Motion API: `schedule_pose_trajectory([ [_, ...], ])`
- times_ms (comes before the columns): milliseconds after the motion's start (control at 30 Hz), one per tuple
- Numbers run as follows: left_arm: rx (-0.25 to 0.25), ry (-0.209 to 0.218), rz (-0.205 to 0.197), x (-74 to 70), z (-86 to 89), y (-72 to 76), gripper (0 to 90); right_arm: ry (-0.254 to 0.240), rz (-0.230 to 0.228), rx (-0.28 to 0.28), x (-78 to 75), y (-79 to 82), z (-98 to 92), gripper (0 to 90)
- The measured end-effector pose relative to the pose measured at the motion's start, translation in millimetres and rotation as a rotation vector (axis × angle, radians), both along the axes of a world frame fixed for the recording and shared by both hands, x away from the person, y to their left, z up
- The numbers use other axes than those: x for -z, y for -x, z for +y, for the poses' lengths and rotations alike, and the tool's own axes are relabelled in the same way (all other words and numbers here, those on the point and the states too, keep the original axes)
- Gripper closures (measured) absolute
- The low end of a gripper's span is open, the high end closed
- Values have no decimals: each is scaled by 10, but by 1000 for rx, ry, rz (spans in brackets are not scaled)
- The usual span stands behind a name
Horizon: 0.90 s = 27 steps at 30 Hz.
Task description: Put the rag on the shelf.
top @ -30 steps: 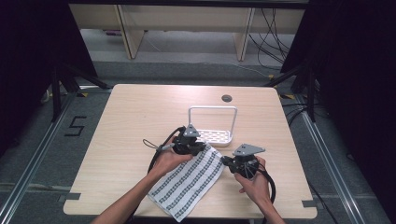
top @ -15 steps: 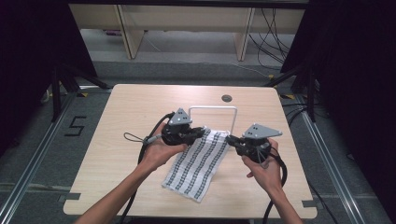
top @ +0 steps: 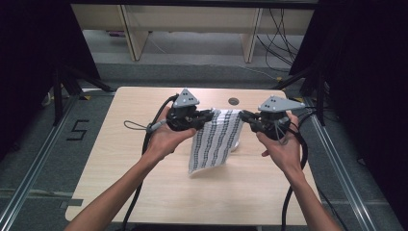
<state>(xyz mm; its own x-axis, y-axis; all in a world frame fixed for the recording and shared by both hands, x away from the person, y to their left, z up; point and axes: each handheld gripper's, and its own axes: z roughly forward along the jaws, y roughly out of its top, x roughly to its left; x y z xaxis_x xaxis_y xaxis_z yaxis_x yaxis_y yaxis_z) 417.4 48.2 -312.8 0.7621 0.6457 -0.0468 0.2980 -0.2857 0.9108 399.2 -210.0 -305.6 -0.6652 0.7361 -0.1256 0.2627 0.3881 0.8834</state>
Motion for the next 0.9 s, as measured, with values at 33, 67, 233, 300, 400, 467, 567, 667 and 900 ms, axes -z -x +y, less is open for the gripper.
schedule_pose_trajectory([
  [33,-4,10,3,-27,-7,-26,827,0,0,0,0,0,0,866],
  [67,-10,14,2,-58,-11,-52,826,4,6,0,-33,-33,-6,866],
  [233,-41,9,-4,-237,-50,-214,826,-1,1,22,-195,-233,5,866],
  [300,-50,3,-5,-287,-65,-269,826,6,2,36,-252,-292,12,865],
  [400,-61,5,-7,-356,-88,-340,825,1,-7,47,-323,-382,18,865],
  [467,-63,-4,-14,-399,-92,-386,825,2,-11,57,-369,-432,14,865],
  [567,-69,17,-19,-422,-112,-445,825,-2,-7,60,-405,-486,20,865],
  [667,-79,36,-9,-461,-139,-567,825,15,-22,93,-496,-602,24,865],
  [900,-113,73,-2,-496,-135,-762,823,45,-31,123,-613,-873,99,862],
])
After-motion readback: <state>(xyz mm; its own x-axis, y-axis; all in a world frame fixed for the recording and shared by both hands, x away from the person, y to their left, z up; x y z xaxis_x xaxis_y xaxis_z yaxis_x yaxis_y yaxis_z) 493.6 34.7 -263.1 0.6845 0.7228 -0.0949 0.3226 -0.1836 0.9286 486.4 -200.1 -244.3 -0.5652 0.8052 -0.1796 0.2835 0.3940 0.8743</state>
